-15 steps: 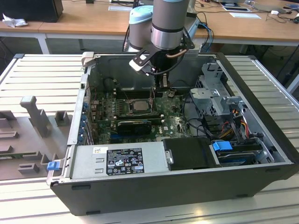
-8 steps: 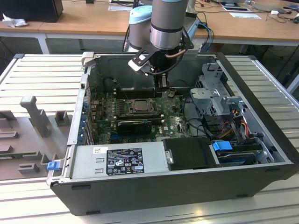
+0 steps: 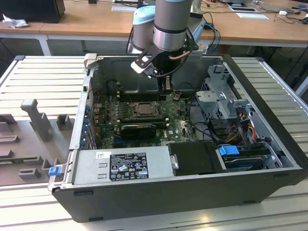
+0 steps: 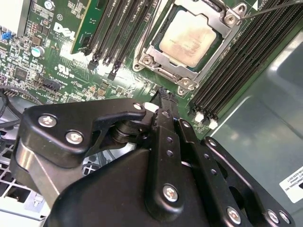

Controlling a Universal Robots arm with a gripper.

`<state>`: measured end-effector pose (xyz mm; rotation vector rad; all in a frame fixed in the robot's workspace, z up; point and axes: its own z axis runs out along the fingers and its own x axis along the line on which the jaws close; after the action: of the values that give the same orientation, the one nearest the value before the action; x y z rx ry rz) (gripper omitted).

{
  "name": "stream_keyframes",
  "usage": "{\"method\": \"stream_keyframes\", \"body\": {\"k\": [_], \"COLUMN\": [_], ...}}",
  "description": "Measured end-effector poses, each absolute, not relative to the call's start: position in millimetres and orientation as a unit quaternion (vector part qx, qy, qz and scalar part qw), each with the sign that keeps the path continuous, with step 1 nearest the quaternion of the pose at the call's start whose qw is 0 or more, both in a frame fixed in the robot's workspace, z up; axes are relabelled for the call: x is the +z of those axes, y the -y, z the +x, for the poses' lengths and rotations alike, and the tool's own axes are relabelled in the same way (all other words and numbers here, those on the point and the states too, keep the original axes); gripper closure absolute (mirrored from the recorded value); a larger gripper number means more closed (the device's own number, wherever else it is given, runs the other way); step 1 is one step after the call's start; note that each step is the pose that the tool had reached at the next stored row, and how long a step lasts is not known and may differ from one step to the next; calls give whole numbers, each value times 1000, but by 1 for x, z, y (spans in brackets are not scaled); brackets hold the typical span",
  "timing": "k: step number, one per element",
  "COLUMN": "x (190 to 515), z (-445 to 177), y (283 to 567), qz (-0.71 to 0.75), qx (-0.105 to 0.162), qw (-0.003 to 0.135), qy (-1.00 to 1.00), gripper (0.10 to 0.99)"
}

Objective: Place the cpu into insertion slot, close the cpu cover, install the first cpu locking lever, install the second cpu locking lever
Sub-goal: 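Close the cpu cover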

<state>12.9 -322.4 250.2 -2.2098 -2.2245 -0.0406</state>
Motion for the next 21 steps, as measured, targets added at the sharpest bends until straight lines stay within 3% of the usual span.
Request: {"method": "stream_keyframes", "body": {"k": [21], "x": [246], "z": [-34], "y": [320], "qz": [-705], "qx": [-13], "qw": [3], "qy": [709], "gripper": [980]}}
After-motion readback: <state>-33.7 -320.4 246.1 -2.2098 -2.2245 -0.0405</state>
